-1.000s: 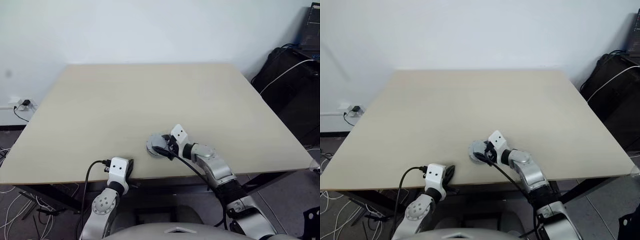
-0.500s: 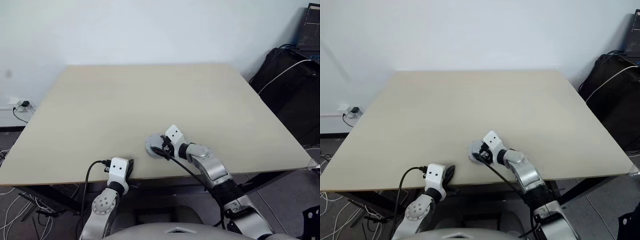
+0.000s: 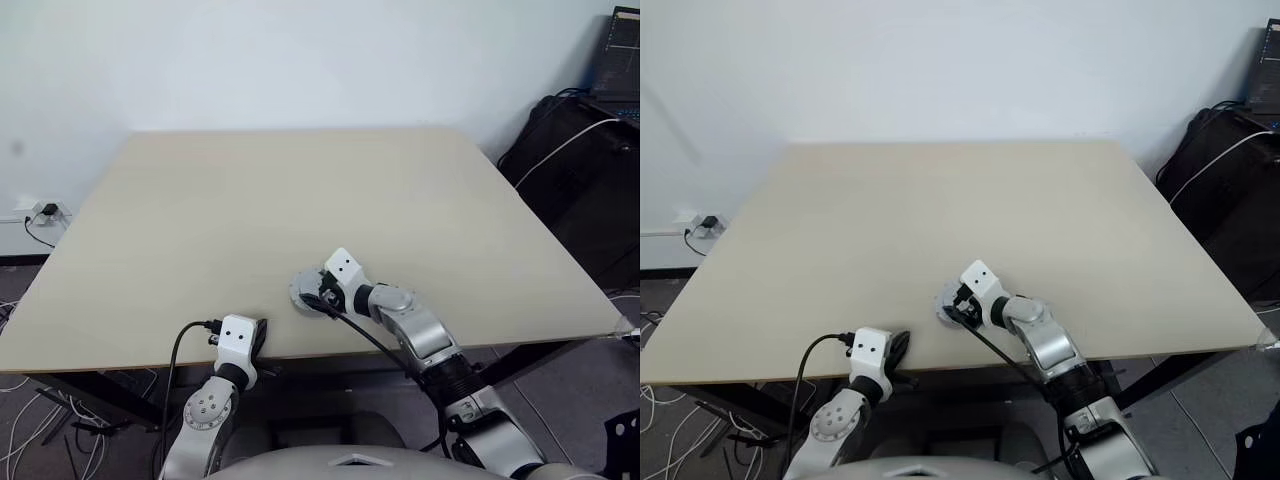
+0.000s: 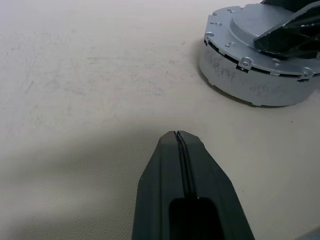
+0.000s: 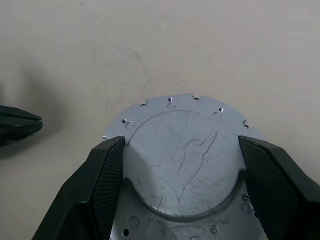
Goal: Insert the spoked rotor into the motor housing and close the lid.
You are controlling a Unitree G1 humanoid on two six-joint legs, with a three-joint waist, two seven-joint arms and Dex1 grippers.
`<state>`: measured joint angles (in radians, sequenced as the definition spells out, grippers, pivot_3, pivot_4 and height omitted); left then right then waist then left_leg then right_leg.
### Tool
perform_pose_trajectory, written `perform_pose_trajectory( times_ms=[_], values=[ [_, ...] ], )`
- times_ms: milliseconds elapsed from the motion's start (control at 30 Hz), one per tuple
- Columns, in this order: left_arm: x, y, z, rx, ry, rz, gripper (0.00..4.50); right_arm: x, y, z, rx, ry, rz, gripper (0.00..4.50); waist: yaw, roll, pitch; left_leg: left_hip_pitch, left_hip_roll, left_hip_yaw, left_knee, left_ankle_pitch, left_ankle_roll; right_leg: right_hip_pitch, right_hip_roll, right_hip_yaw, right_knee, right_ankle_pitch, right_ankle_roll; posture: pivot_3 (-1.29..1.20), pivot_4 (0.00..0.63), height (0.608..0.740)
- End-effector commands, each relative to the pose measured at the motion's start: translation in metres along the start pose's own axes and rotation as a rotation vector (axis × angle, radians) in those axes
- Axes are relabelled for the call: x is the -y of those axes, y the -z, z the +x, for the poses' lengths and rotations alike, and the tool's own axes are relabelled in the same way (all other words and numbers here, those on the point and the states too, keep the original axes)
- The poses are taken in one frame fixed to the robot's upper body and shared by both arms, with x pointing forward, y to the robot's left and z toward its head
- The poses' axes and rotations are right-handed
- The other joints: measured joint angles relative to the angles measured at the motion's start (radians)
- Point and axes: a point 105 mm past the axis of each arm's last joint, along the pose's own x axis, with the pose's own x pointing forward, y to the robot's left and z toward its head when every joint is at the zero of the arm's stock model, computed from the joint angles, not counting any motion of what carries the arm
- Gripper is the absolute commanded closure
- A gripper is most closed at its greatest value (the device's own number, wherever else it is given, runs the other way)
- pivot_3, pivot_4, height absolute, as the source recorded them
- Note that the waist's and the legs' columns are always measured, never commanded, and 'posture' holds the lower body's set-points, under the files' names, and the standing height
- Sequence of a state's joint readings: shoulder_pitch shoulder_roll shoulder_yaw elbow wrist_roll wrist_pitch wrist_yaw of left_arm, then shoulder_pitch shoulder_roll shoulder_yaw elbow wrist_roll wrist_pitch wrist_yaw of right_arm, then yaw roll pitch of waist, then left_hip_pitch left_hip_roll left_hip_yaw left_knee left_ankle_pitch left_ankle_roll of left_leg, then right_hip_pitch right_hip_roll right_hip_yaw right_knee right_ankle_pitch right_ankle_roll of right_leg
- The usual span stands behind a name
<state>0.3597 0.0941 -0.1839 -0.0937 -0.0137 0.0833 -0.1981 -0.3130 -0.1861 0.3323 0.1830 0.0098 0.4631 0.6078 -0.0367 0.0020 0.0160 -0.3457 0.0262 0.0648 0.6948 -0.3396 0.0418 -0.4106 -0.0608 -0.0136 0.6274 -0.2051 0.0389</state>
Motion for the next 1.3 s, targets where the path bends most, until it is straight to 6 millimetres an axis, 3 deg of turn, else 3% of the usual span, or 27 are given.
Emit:
perform_pose_trajectory(
  times_ms=[33, 667, 833, 1067, 1300],
  values=[
    [0.0, -0.019, 0.001, 0.068, 0.0, 0.008, 4.5, -0.002, -0.004, 0.002, -0.029, -0.011, -0.027, 1.28, 0.0, 0.0, 0.0, 0.0, 0.0, 0.0, 0.0, 0.0, 0.0, 0.0, 0.0, 0.0, 0.0, 0.0, 0.0, 0.0, 0.0, 0.74],
    [0.0, -0.018, 0.0, 0.064, 0.001, 0.007, 4.5, 0.005, 0.003, -0.002, -0.095, 0.009, -0.133, 1.28, 0.001, 0.001, -0.002, 0.001, 0.0, 0.0, 0.0, 0.0, 0.0, 0.001, 0.0, 0.0, 0.0, 0.0, 0.0, 0.0, 0.0, 0.74],
    [0.0, -0.017, -0.001, 0.062, 0.003, 0.007, 4.5, 0.004, 0.011, -0.003, -0.159, 0.002, 0.011, 1.28, 0.002, 0.001, -0.002, 0.0, 0.0, 0.0, 0.0, 0.0, 0.0, 0.0, 0.0, 0.0, 0.0, 0.0, 0.0, 0.0, 0.0, 0.74],
    [0.0, -0.018, -0.001, 0.063, 0.004, 0.015, 4.5, 0.0, 0.014, -0.003, -0.202, -0.02, 0.022, 1.28, 0.009, 0.002, -0.003, 0.0, 0.0, -0.001, 0.0, 0.0, 0.0, 0.001, 0.0, 0.0, -0.001, 0.0, 0.0, 0.0, 0.0, 0.74],
    [-0.015, -0.049, 0.009, 0.158, -0.019, 0.056, 4.5, -0.001, 0.015, -0.003, -0.198, -0.02, 0.012, 1.28, 0.011, 0.002, -0.003, 0.0, 0.0, -0.001, 0.0, 0.0, 0.0, 0.001, 0.0, -0.001, -0.001, 0.0, 0.0, 0.0, 0.0, 0.74]
  ],
)
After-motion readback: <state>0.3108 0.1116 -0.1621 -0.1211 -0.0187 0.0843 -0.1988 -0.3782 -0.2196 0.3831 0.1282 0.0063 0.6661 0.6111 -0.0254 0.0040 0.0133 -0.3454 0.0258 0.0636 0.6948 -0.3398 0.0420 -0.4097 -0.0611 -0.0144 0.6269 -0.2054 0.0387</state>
